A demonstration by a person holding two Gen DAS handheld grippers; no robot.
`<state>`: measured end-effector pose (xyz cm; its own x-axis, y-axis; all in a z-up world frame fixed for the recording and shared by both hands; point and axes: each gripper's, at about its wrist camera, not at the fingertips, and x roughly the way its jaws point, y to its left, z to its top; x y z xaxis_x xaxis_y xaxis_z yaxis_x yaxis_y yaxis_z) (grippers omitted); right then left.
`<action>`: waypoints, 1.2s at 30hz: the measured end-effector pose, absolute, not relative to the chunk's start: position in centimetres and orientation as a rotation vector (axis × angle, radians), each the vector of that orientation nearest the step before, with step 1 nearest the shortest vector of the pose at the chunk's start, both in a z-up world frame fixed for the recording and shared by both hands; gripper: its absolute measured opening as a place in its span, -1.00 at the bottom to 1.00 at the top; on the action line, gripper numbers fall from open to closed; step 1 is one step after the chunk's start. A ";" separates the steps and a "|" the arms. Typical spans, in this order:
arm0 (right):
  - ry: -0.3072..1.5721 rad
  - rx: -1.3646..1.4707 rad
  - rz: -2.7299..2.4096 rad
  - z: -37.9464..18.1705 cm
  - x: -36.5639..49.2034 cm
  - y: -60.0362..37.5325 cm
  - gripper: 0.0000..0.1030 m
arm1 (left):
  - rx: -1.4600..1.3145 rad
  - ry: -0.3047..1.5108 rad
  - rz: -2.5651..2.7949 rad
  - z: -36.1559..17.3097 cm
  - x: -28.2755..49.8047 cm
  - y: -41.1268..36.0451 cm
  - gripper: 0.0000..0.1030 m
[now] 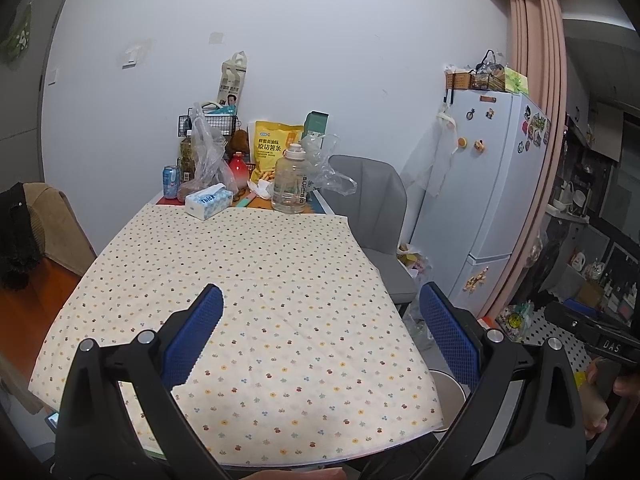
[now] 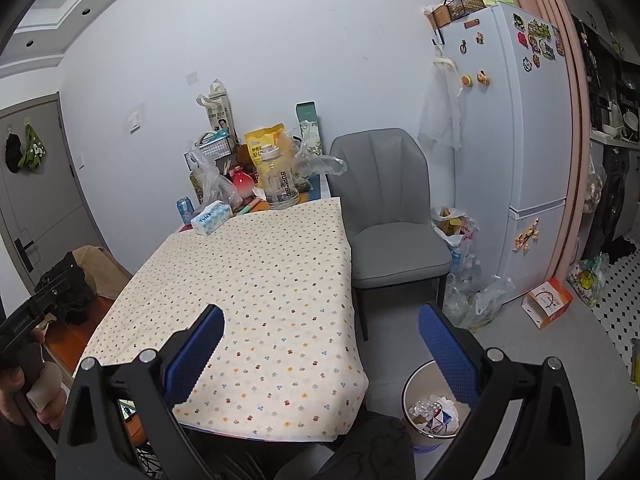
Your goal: Collect trash
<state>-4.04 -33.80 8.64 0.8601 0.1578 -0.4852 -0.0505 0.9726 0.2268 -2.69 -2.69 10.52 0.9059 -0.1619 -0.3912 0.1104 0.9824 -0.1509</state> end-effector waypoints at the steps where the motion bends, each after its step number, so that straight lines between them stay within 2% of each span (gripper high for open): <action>1: 0.524 0.211 0.111 8.6 -4.1 -33.8 0.85 | -0.126 0.413 -0.142 10.5 -2.7 -2.7 0.89; 36: 0.544 0.236 0.105 6.9 -3.9 -34.8 0.85 | -0.111 0.443 -0.151 9.3 -2.0 -3.9 0.89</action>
